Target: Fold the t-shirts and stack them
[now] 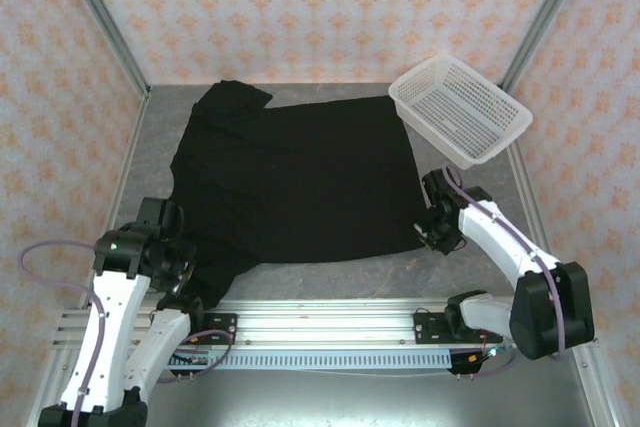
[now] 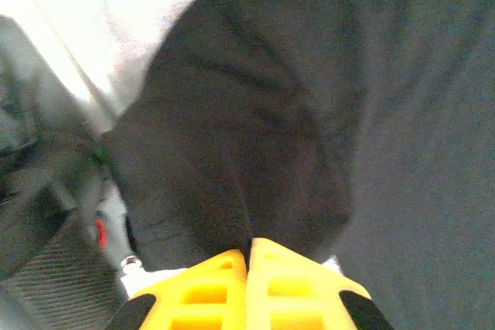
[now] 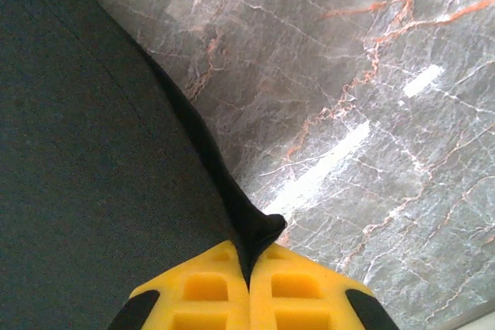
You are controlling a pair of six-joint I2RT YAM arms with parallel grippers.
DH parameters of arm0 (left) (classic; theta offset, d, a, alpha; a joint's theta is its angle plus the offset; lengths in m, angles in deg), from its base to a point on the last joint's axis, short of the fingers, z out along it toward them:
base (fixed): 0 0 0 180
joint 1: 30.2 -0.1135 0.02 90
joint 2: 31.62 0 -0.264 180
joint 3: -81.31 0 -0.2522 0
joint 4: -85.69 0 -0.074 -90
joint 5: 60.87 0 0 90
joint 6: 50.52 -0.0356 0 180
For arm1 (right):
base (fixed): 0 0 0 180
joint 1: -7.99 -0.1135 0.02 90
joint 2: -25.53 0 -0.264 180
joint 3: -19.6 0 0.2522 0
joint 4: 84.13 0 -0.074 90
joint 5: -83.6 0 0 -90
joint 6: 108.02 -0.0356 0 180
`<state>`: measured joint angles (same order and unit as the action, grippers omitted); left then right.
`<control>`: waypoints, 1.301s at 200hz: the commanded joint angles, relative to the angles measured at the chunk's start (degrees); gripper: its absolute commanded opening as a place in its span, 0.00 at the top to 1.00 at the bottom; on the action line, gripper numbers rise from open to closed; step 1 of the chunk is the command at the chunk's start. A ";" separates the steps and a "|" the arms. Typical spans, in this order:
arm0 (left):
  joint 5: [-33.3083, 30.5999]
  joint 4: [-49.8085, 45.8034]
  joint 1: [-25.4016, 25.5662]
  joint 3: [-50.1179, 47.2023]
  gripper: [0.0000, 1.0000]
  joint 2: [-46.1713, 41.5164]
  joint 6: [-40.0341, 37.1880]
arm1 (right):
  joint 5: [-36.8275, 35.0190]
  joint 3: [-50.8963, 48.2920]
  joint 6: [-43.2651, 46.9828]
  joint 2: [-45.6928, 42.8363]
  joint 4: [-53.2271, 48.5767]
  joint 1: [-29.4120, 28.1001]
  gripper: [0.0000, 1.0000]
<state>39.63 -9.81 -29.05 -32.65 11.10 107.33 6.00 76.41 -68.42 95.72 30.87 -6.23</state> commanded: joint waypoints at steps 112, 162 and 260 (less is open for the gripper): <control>10.74 15.91 22.86 -10.04 0.47 10.76 5.35 | -10.65 10.12 5.88 19.65 4.56 10.47 1.00; 1.92 12.54 5.86 -9.09 0.31 12.64 -2.60 | -8.50 10.38 7.04 21.85 5.88 10.61 1.00; -3.55 29.01 -10.35 1.00 0.64 53.33 -11.24 | -4.85 9.95 7.14 22.16 7.74 10.39 1.00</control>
<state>38.21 16.07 -37.80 -36.13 59.01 98.41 0.89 86.51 -61.44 118.06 38.17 4.29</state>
